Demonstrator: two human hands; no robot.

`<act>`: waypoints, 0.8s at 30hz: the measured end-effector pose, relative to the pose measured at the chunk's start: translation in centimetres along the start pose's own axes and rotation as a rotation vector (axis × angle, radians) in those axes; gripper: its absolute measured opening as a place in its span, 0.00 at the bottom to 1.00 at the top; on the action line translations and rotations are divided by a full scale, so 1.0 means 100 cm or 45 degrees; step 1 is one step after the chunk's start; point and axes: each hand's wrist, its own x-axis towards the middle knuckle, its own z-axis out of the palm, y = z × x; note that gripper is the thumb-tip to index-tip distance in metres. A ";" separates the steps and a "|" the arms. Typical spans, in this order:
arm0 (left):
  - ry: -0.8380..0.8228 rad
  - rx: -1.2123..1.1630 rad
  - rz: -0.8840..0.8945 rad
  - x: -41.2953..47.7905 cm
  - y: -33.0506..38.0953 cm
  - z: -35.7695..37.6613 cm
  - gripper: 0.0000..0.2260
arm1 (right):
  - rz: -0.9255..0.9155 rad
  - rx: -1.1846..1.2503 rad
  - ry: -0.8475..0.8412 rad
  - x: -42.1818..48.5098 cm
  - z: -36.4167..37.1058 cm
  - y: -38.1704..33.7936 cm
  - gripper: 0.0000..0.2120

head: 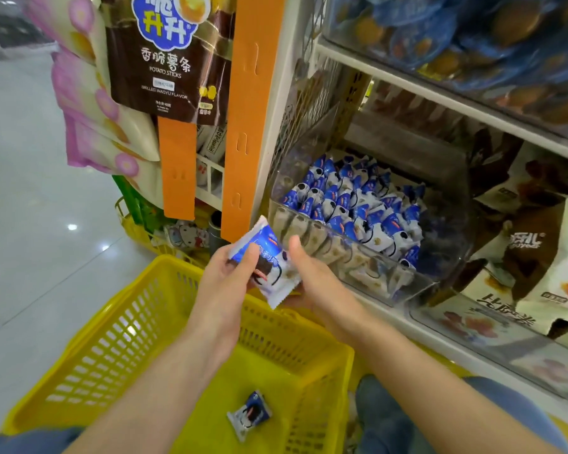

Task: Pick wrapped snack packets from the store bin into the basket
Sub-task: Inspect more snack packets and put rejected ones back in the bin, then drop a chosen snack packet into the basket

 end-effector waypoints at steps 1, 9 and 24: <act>0.028 -0.086 -0.014 0.000 -0.001 -0.001 0.06 | -0.008 0.058 -0.029 -0.002 0.003 0.001 0.24; 0.091 0.796 0.419 0.002 -0.010 -0.007 0.23 | -0.371 -0.299 0.330 -0.002 -0.009 0.008 0.07; -0.148 0.372 0.045 -0.012 0.002 -0.006 0.09 | -0.399 -0.553 0.054 -0.010 -0.027 0.026 0.12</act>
